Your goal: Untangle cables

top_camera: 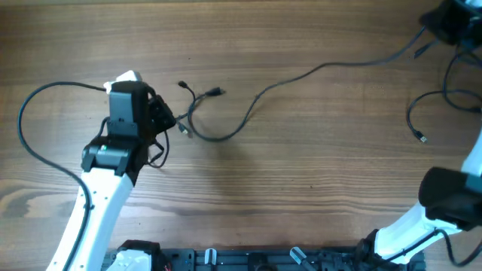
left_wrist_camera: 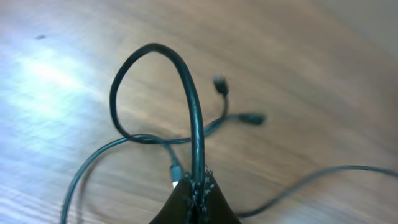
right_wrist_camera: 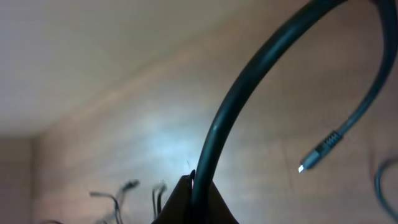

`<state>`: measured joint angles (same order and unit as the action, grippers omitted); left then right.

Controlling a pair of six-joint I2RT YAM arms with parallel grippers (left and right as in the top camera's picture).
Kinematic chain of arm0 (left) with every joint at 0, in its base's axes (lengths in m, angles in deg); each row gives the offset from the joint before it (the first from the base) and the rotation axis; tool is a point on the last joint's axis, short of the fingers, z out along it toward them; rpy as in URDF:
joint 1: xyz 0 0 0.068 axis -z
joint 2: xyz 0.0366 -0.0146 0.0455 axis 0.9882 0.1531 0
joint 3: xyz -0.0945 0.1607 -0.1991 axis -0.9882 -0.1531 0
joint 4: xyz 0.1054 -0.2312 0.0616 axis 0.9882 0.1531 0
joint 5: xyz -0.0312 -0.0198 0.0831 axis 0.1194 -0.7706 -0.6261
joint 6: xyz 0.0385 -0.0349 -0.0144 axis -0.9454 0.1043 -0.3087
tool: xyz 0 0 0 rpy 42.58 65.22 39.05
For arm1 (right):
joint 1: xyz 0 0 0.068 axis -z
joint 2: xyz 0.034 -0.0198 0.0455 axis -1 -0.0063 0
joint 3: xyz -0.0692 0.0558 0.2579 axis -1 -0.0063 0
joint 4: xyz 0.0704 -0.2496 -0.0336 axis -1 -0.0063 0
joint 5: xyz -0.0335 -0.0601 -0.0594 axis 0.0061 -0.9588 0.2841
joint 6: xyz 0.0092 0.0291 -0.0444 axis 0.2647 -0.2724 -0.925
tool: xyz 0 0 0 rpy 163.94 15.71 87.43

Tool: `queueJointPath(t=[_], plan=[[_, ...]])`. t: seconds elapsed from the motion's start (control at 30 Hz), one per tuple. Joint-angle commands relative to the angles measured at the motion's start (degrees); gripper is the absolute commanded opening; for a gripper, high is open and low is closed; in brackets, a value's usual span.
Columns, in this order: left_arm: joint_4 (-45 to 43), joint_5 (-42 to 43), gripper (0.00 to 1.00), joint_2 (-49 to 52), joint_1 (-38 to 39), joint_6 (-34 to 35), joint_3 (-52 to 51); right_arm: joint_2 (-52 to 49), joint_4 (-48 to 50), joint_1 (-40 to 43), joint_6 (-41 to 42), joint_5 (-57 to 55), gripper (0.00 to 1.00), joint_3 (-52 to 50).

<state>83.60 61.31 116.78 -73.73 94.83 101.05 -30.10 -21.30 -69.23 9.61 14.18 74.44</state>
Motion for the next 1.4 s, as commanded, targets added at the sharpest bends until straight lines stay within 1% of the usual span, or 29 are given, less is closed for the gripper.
queueJointPath(t=[0.0,0.1,0.17,0.3,0.4,0.47,0.53,0.6,0.67,0.77,0.83,0.93,1.0,1.1,1.2,1.23,1.3,1.33,1.37], plan=[[1.53,-5.01,0.04,3.19,-0.35,0.39,0.07,6.54,0.24,5.01,2.64,2.58,0.04,12.11],[1.64,-5.01,0.04,4.22,-0.35,0.39,0.07,7.93,0.24,9.81,4.83,2.62,0.04,17.16],[1.60,-5.01,0.04,4.20,-0.35,0.37,0.07,9.16,0.26,15.23,7.17,2.62,0.04,19.45],[1.60,-5.01,0.04,4.22,-0.35,0.37,0.07,9.77,-0.74,23.85,8.09,4.11,0.04,19.58],[1.60,-5.03,0.04,4.20,-0.35,0.37,0.07,8.96,-0.55,28.17,8.74,2.93,0.04,19.58],[1.60,-5.03,0.04,4.22,-0.35,0.35,0.07,7.98,-0.15,29.44,8.37,3.15,0.04,19.58],[1.60,-5.01,0.04,4.20,-0.35,0.37,0.07,6.86,-0.96,28.92,3.23,9.70,0.04,19.58],[1.57,-5.01,0.04,4.22,-0.35,0.37,0.07,5.92,-4.04,25.00,-1.20,12.20,0.04,19.58],[1.60,-4.92,0.04,4.22,-0.35,0.37,0.07,4.96,-7.30,17.09,-5.53,11.61,0.04,19.06],[1.62,-4.57,0.04,4.22,-0.35,0.35,0.07,3.43,-10.91,4.92,-7.72,6.67,0.04,17.84],[1.62,-4.57,0.04,4.22,-0.35,0.35,0.07,1.31,-13.27,-3.52,-7.91,1.33,0.04,17.73],[1.62,-4.55,0.04,4.20,-0.35,0.37,0.07,-3.10,-16.44,-12.85,-7.89,-3.37,0.04,17.73],[1.64,-4.52,0.04,4.20,-0.35,0.37,0.07,-6.58,-18.36,-17.44,-8.04,-3.78,0.04,17.73],[1.64,-4.07,0.04,4.22,-0.33,0.37,0.07,-13.35,-18.78,-24.90,-7.85,-6.16,0.05,16.48],[1.64,-4.09,0.04,4.22,-0.17,0.35,0.07,-18.12,-18.75,-29.18,-6.03,-10.58,0.08,14.43],[1.66,-4.09,0.04,4.22,-0.17,0.35,0.07,-19.47,-18.78,-30.14,-5.29,-11.98,0.10,13.68],[1.66,-4.09,0.04,4.20,-0.17,0.35,0.07,-21.51,-18.78,-31.39,-4.92,-12.96,0.21,12.76],[1.66,-4.09,0.04,4.22,-0.17,0.35,0.07,-22.60,-18.78,-32.06,-5.05,-13.00,0.31,12.28],[1.66,-4.09,0.04,4.22,-0.17,0.35,0.07,-23.26,-18.78,-32.63,-5.09,-13.00,0.49,12.07]])
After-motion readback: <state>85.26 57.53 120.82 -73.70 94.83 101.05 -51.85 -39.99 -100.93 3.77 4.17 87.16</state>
